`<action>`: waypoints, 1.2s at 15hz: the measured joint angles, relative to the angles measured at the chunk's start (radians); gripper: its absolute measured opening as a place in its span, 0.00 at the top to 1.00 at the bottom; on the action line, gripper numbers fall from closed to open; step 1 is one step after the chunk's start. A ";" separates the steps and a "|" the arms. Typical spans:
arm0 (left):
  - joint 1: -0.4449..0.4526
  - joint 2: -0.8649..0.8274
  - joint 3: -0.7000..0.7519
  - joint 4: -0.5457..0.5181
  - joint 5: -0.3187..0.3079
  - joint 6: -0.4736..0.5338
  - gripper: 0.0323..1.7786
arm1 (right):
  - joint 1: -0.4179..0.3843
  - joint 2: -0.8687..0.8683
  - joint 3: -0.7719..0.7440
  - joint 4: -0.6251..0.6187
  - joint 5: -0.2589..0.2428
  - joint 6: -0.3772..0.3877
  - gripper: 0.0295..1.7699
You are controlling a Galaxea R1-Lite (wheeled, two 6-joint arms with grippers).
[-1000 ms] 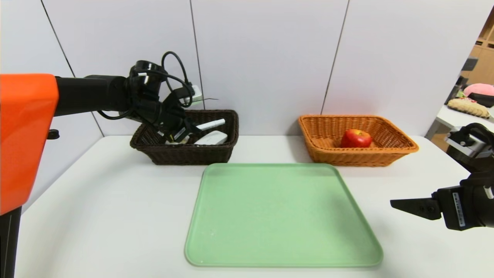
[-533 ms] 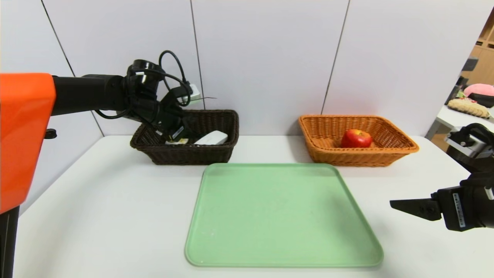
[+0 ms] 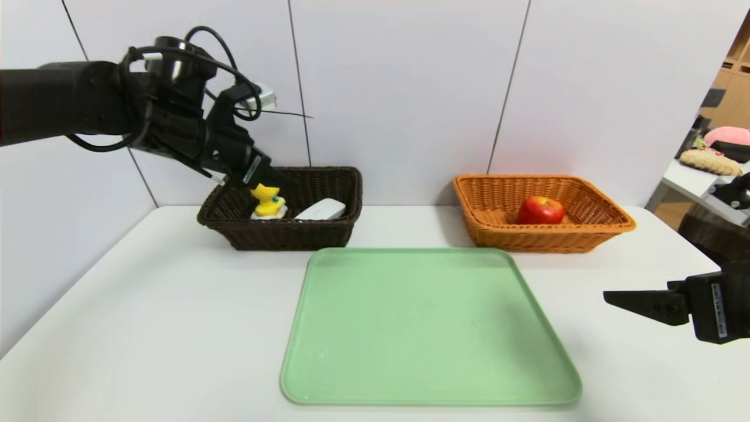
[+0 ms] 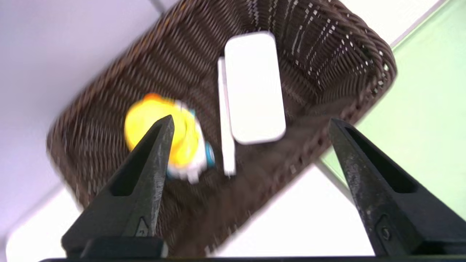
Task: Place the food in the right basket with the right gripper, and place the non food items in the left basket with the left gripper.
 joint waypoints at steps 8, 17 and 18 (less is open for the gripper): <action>0.056 -0.469 0.408 0.067 0.385 -0.336 0.08 | -0.007 -0.260 0.007 0.011 0.004 -0.010 0.04; 0.072 -1.077 0.929 0.077 0.441 -0.421 0.06 | -0.112 -0.612 0.065 0.111 0.009 -0.102 0.04; 0.076 -1.131 0.975 0.077 0.440 -0.422 0.06 | -0.128 -0.633 0.071 0.114 0.016 -0.102 0.04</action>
